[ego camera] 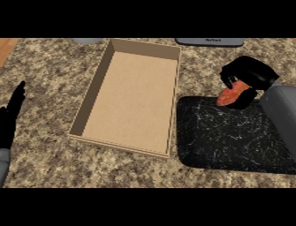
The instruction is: Pick the sweet potato from the tray and place it in the cardboard box
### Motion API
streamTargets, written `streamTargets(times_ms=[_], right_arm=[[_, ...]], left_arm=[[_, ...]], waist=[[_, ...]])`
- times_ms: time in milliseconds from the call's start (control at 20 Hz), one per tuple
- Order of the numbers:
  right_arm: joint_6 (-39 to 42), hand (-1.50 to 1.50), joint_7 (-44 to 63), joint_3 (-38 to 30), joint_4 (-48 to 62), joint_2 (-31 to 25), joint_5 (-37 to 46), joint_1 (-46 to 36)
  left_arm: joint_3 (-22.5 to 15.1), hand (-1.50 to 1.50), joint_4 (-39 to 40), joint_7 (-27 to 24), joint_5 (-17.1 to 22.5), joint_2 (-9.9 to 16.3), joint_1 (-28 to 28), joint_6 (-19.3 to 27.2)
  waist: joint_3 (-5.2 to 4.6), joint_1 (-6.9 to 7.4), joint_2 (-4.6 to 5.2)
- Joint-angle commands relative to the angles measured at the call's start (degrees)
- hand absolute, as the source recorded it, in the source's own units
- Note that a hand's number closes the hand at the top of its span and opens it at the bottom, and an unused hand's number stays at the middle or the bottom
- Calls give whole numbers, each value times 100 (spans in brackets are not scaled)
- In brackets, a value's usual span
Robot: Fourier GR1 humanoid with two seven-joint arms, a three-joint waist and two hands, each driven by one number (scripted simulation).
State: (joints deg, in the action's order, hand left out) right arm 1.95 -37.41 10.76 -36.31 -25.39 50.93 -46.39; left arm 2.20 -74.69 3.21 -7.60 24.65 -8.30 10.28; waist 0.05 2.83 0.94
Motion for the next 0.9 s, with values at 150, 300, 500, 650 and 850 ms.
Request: streamTargets(times_ms=[150,300,500,650,850], right_arm=[[-503,150,-669,-858,640,-97,-496,-1085],[-572,150,-1432,-1020,376,-99,-777,-985],[-133,150,-1174,-966,393,383,-801,-1559],[622,150,-951,-854,-101,554,-942,-1525],[908,150,-258,-906,-22,1279,-1125,-1987]], left_arm=[[-55,0,-41,63,-154,-178,45,170],[186,0,-115,-25,105,66,254,-159],[159,0,276,-165,-61,-26,28,-138],[453,0,165,-239,66,134,225,-165],[132,0,-418,356,-202,-1,135,-47]], waist=[[8,-12,-3],[2,-116,-57],[-7,-197,-66],[-9,-274,-120],[-5,-225,-124]])
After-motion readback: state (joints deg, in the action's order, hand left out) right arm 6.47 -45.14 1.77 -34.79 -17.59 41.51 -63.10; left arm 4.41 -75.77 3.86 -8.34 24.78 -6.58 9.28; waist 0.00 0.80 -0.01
